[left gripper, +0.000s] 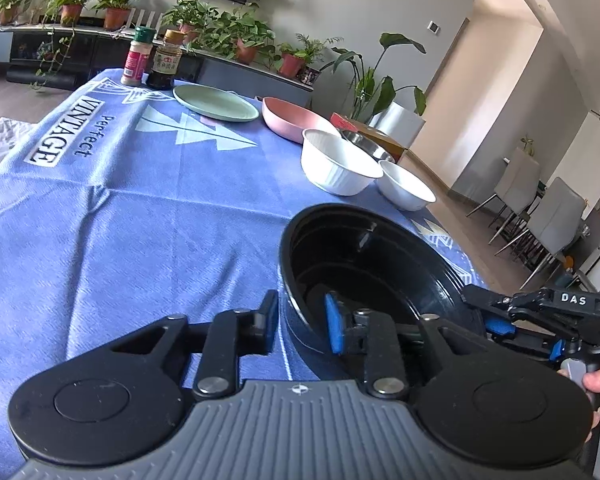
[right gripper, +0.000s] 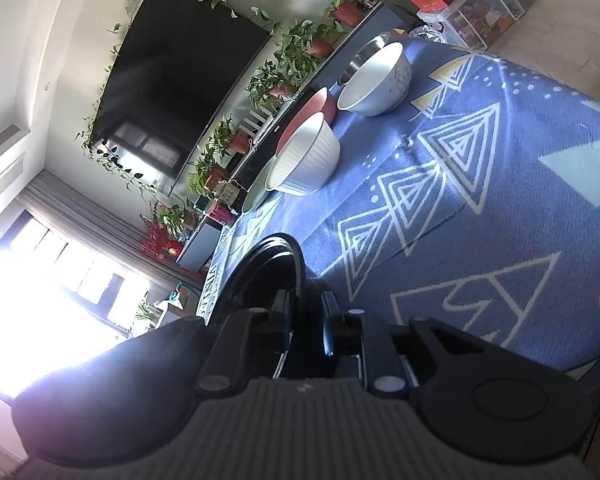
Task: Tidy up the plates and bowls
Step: 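Carry the black bowl with both grippers and lower it onto the cloth, then open, then move both grippers toward the white ribbed bowl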
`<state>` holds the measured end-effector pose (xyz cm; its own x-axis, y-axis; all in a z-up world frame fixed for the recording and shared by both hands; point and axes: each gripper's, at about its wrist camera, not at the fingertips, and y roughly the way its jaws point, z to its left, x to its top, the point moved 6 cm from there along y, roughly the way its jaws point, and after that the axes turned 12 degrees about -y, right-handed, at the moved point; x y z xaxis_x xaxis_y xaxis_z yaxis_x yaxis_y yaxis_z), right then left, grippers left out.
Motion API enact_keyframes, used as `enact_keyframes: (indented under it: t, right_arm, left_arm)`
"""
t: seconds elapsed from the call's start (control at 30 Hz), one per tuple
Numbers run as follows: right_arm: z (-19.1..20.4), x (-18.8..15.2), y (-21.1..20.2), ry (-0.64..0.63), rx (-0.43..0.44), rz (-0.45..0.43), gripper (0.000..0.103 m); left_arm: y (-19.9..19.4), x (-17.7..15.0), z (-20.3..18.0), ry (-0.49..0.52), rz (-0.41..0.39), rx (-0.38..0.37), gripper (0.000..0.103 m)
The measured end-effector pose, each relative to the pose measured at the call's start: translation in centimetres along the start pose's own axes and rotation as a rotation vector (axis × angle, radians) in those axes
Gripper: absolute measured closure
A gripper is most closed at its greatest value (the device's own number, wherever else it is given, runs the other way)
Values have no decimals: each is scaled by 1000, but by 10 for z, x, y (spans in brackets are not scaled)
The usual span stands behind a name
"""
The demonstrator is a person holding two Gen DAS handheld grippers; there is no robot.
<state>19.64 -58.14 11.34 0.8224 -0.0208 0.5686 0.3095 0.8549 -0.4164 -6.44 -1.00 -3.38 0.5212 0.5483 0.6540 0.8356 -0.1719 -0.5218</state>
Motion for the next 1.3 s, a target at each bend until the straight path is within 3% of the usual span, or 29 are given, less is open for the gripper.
enact_keyframes:
  t: [0.07,0.2,0.33,0.5,0.57,0.67,1.03,1.3]
  right_arm:
    - [-1,2,-1,-5,-10,-4,44]
    - [-2,7,-5,-21,-24,-24,34]
    - [-1,15,-7,-44,-30,-44,24]
    - [7,34,-8,-82,2,-69,11]
    - [11,43,-7,-101,15,-78,0]
    - [17,57,-5,-115,37,-96,0]
    - [44,114,29,-153,107,-53,0]
    - [39,138,67,-167,186,21,0]
  left_arm:
    - [-2,2,1,3,-9,8,57]
    - [-6,6,2,8,-18,0,44]
    - [-10,14,0,14,-41,-6,24]
    - [-15,35,-6,29,-72,-13,16]
    - [-15,47,-9,16,-78,-28,11]
    - [-16,67,-17,26,-89,-37,2]
    - [1,132,-69,117,-122,-29,0]
    - [48,166,-79,138,-88,29,0]
